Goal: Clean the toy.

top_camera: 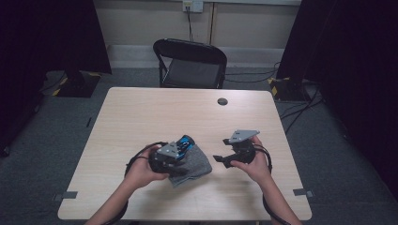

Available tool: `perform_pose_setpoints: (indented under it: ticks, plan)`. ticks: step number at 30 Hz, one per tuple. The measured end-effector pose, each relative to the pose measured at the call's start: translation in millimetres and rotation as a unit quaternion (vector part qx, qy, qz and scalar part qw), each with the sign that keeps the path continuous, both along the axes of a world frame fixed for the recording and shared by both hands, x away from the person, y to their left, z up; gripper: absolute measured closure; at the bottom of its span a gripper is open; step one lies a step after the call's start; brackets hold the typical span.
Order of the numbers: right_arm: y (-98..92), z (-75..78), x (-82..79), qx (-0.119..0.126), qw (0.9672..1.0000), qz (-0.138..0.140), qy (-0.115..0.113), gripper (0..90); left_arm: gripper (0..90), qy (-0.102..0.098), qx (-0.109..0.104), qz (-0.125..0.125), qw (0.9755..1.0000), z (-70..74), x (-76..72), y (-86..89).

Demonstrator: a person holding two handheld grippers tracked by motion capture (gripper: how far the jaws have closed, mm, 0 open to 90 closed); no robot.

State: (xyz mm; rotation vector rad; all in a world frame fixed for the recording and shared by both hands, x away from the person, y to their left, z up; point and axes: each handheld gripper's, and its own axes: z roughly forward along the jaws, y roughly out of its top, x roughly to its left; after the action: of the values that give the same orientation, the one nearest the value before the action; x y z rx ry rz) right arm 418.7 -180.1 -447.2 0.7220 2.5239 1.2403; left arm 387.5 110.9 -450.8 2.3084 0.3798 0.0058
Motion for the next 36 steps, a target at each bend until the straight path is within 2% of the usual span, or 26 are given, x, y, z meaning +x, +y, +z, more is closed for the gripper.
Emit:
perform_pose_setpoints:
  ticks: [6, 9, 12, 14, 15, 16, 17, 20, 24, 26, 27, 28, 29, 31, 34, 36]
  plan:
    - [-19.9, -3.8, -8.5, 0.017, 0.9997, -0.015, 0.004, 22.1, 70.0, 0.013, -0.007, -0.027, 0.9995, -17.8, 10.3, -44.5]
    - [-24.0, -8.1, -12.8, 0.012, 0.9998, -0.014, 0.004, 23.0, 70.0, 0.015, 0.001, -0.042, 0.9990, -25.2, 14.6, -63.7]
    - [-27.8, -13.2, -17.1, 0.011, 0.9999, -0.012, 0.007, 23.2, 69.0, 0.010, -0.003, -0.064, 0.9979, -29.0, 18.4, -78.4]
    - [-30.6, -14.4, -19.4, 0.005, 0.9999, -0.011, 0.006, 23.2, 65.2, 0.015, 0.003, -0.065, 0.9978, -30.5, 21.2, -85.6]
    - [-32.0, -14.7, -19.9, 0.008, 0.9999, -0.010, 0.006, 23.3, 60.6, 0.009, 0.002, -0.058, 0.9982, -32.3, 22.4, -88.6]
    - [-33.3, -14.5, -20.4, 0.015, 0.9998, -0.009, 0.006, 23.9, 54.1, 0.003, 0.004, -0.054, 0.9985, -31.9, 23.9, -90.0]
    - [-34.0, -14.4, -21.0, 0.019, 0.9998, -0.007, 0.004, 24.3, 47.4, 0.000, -0.004, -0.052, 0.9986, -32.4, 25.0, -90.8]
    - [-32.3, -15.8, -22.6, 0.018, 0.9998, 0.006, 0.004, 24.5, 36.5, -0.002, -0.012, -0.042, 0.9991, -29.4, 26.0, -86.8]
    - [-27.7, -18.4, -24.6, 0.017, 0.9996, 0.022, 0.009, 25.0, 31.4, -0.008, -0.018, -0.015, 0.9997, -18.2, 17.5, -71.1]
    - [-25.3, -18.7, -25.0, 0.014, 0.9995, 0.029, 0.010, 25.4, 33.9, -0.011, -0.032, -0.015, 0.9993, -13.4, 10.3, -61.5]
    - [-24.2, -18.9, -25.1, 0.012, 0.9994, 0.031, 0.011, 25.8, 40.4, -0.006, -0.036, -0.017, 0.9992, -11.6, 6.0, -57.9]
    - [-23.0, -19.0, -25.4, 0.011, 0.9993, 0.034, 0.015, 26.7, 41.8, -0.006, -0.025, -0.019, 0.9995, -9.7, 1.6, -55.4]
    - [-21.9, -19.2, -25.6, 0.009, 0.9991, 0.038, 0.015, 26.9, 38.7, -0.012, -0.015, -0.020, 0.9996, -7.9, -3.0, -53.5]
    - [-20.2, -19.9, -26.3, 0.002, 0.9990, 0.043, 0.015, 27.1, 40.0, -0.009, -0.026, -0.019, 0.9994, -6.4, -12.5, -50.4]
    - [-19.4, -22.4, -25.4, -0.004, 0.9990, 0.040, 0.019, 27.7, 42.3, -0.002, -0.036, -0.039, 0.9986, -6.9, -26.5, -55.5]
    - [-18.9, -25.2, -24.2, -0.004, 0.9989, 0.038, 0.027, 27.8, 43.3, 0.003, -0.033, -0.053, 0.9980, -12.7, -32.4, -63.0]
